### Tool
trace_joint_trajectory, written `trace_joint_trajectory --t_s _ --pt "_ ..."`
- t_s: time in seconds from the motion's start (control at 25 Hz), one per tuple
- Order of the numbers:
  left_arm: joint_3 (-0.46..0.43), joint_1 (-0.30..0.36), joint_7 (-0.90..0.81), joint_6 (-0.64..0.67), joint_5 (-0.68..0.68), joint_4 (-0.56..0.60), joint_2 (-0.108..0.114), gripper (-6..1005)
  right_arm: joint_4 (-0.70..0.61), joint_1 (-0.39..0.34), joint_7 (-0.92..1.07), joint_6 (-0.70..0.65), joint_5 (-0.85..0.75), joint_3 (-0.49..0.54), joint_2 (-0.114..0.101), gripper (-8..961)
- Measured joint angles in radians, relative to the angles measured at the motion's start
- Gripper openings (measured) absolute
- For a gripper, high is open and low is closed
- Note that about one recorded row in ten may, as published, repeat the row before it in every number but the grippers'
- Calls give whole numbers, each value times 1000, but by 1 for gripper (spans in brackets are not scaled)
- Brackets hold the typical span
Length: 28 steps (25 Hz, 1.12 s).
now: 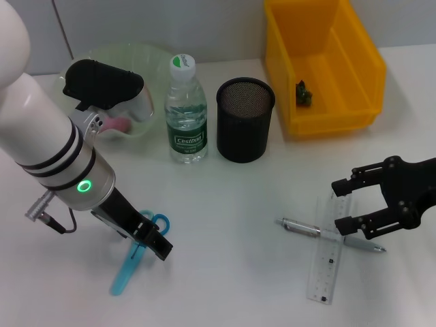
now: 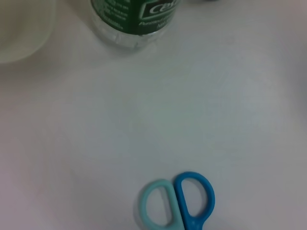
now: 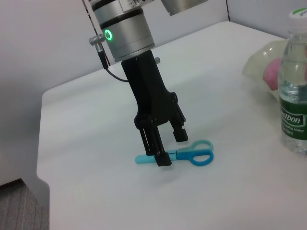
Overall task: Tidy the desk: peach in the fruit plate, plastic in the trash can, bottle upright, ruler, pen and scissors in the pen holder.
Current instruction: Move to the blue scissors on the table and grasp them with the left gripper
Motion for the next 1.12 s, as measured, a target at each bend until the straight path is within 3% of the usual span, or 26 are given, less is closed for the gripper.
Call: trace_joint_trajectory --t_s 0.84,1.12 --pt "19 -3 7 0 -22 -15 0 844 0 0 0 2 0 0 -1 744" --pt "26 -7 15 -3 -23 -32 0 729 0 0 -1 1 0 0 1 744"
